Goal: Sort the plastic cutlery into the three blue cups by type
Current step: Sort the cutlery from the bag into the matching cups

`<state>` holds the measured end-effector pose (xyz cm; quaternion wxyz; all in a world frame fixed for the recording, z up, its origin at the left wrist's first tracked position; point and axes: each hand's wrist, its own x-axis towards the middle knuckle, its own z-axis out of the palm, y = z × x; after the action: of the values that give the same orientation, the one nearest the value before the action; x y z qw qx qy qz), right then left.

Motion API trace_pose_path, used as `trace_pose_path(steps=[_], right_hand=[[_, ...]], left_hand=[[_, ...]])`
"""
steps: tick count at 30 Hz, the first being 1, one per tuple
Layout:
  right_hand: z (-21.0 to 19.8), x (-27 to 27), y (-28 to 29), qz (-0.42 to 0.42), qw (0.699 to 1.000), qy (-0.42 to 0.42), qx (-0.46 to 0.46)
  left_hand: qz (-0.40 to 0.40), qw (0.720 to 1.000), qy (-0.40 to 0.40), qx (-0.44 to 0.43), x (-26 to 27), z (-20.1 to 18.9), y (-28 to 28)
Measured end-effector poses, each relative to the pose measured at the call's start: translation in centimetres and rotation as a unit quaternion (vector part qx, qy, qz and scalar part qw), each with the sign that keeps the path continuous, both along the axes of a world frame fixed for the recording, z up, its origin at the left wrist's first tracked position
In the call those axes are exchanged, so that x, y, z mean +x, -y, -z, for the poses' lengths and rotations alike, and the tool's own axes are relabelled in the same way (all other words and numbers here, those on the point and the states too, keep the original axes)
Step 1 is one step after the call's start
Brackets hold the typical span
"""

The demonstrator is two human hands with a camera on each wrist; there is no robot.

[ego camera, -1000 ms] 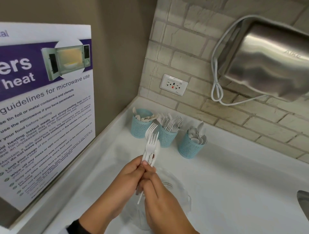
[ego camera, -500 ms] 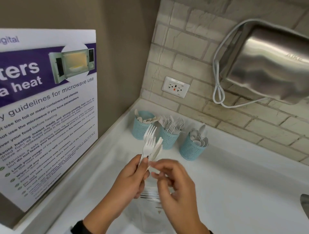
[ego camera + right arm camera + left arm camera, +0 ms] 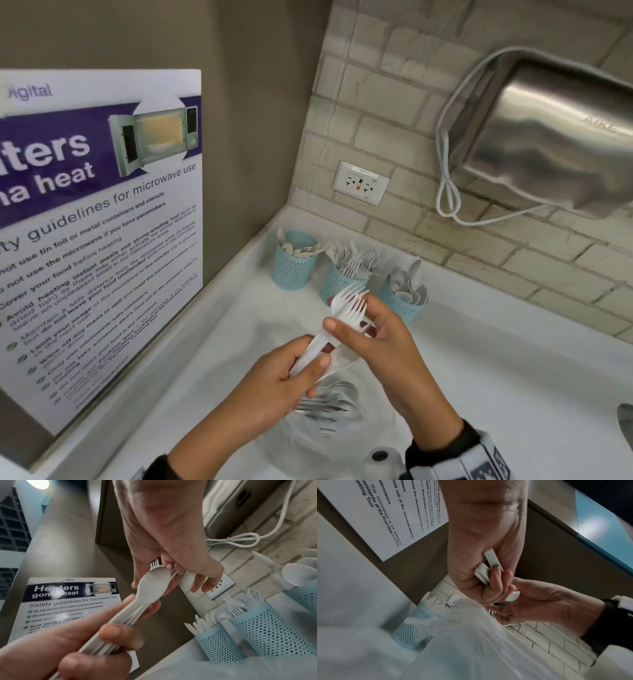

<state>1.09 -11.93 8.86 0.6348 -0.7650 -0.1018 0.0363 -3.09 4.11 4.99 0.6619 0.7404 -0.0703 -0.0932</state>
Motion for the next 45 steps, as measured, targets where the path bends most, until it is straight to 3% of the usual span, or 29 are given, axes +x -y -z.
trace_pose_path(steps=[5,14,21,26,33,40,45], right_hand=[[-0.5,0.4,-0.1,0.006,0.992,-0.031,0.123],[-0.3,1.6,0.5,0.03,0.968,-0.042,0.247],[-0.5,3.6,1.5,0.084,0.968,0.0,0.236],[-0.9,7.9,2.6,0.138,0.948,0.061,0.279],[-0.3,13.6,2.0,0.223,0.949,0.073,0.213],[4.3,16.7,1.5,0.305,0.951,0.042,-0.015],[4.2,16.5,1.7,0.295,0.954,0.049,-0.03]], left_hand=[[0.006,0.999,-0.031,0.003,-0.1,0.1,0.0],[0.007,0.998,-0.06,0.03,0.2,0.7,0.0],[-0.045,0.996,-0.075,0.01,0.6,1.1,-0.1],[-0.082,0.993,-0.077,-0.039,0.7,1.0,-0.2],[-0.105,0.993,-0.045,-0.022,0.9,1.1,-0.9],[-0.104,0.993,-0.048,-0.014,1.2,1.3,-1.5],[-0.105,0.993,-0.058,-0.006,1.3,1.4,-1.5]])
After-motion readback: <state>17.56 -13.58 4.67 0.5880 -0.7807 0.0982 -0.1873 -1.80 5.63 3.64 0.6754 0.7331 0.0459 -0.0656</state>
